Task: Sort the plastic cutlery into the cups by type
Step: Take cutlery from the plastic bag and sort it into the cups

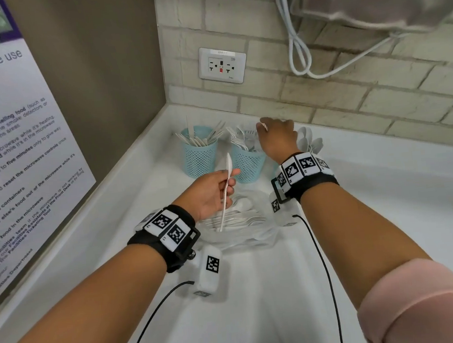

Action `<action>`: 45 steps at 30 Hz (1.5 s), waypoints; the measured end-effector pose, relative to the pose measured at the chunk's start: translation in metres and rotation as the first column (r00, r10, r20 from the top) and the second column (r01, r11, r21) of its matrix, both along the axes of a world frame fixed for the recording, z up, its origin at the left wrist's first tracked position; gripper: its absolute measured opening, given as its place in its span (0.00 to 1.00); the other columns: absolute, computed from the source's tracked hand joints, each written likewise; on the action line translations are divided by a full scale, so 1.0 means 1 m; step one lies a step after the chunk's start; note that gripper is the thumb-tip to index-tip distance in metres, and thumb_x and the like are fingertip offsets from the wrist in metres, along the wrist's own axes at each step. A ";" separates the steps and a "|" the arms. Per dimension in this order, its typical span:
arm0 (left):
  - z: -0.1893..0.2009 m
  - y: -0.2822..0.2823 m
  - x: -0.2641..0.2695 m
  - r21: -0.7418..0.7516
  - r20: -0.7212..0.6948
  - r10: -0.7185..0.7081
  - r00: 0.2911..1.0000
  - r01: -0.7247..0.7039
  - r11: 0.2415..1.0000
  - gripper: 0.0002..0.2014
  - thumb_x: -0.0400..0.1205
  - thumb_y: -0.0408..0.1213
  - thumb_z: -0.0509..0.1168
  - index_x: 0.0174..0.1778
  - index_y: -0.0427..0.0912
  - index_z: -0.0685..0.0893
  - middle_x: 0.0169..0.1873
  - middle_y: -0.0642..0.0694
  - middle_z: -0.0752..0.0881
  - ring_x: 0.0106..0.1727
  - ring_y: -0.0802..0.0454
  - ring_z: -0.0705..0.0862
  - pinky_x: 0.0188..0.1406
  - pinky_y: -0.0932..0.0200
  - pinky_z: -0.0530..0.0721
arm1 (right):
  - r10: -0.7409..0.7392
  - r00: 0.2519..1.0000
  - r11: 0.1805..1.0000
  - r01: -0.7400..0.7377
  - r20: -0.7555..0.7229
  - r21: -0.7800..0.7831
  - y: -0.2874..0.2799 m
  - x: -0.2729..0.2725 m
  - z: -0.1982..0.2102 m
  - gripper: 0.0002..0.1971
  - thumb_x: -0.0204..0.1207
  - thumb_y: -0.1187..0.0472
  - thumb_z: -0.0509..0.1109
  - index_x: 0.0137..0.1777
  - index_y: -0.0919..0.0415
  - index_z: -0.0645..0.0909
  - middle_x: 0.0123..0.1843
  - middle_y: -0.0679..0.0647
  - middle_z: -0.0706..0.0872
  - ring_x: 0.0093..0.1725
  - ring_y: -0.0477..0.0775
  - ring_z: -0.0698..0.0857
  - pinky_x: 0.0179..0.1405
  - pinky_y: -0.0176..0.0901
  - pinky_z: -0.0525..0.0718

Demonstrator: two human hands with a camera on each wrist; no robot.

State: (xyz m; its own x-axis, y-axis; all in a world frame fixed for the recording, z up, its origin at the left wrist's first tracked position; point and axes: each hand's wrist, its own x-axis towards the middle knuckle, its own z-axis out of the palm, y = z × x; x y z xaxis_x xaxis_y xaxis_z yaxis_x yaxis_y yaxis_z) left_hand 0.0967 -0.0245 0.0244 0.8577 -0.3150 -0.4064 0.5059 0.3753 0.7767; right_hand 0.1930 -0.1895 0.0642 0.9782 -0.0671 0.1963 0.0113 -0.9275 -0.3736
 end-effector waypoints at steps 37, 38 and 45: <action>-0.021 -0.005 -0.015 0.999 0.029 -0.767 0.641 -0.035 0.008 0.22 0.78 0.41 0.69 0.67 0.39 0.79 0.62 0.42 0.82 0.61 0.46 0.80 0.62 0.56 0.78 | -0.253 0.872 0.948 0.137 0.420 0.287 -0.075 -0.053 0.032 0.12 0.81 0.63 0.61 0.54 0.64 0.86 0.48 0.65 0.89 0.47 0.63 0.86 0.42 0.41 0.76; -0.022 -0.005 -0.014 0.999 0.032 -0.769 0.638 -0.044 0.005 0.22 0.78 0.42 0.69 0.67 0.40 0.79 0.62 0.42 0.82 0.61 0.46 0.80 0.61 0.56 0.78 | -0.235 0.889 0.957 0.141 0.394 0.252 -0.072 -0.051 0.026 0.12 0.81 0.62 0.61 0.54 0.63 0.87 0.49 0.65 0.88 0.48 0.64 0.85 0.42 0.40 0.74; -0.025 -0.003 -0.013 0.999 -0.001 -0.788 0.615 -0.041 -0.033 0.19 0.77 0.41 0.69 0.63 0.37 0.83 0.58 0.41 0.83 0.57 0.44 0.83 0.60 0.51 0.81 | -0.249 0.961 0.964 0.257 0.119 -0.062 -0.063 -0.041 -0.011 0.16 0.83 0.55 0.58 0.58 0.58 0.86 0.61 0.65 0.77 0.63 0.67 0.71 0.53 0.52 0.76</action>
State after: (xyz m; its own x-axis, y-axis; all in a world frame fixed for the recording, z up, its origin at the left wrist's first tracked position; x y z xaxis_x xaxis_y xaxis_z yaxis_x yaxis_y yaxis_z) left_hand 0.0835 -0.0274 -0.0003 0.8606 -0.4159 -0.2939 -0.3153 -0.8883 0.3339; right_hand 0.1522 -0.2522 0.0532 0.9036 -0.2904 0.3150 -0.1908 -0.9311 -0.3110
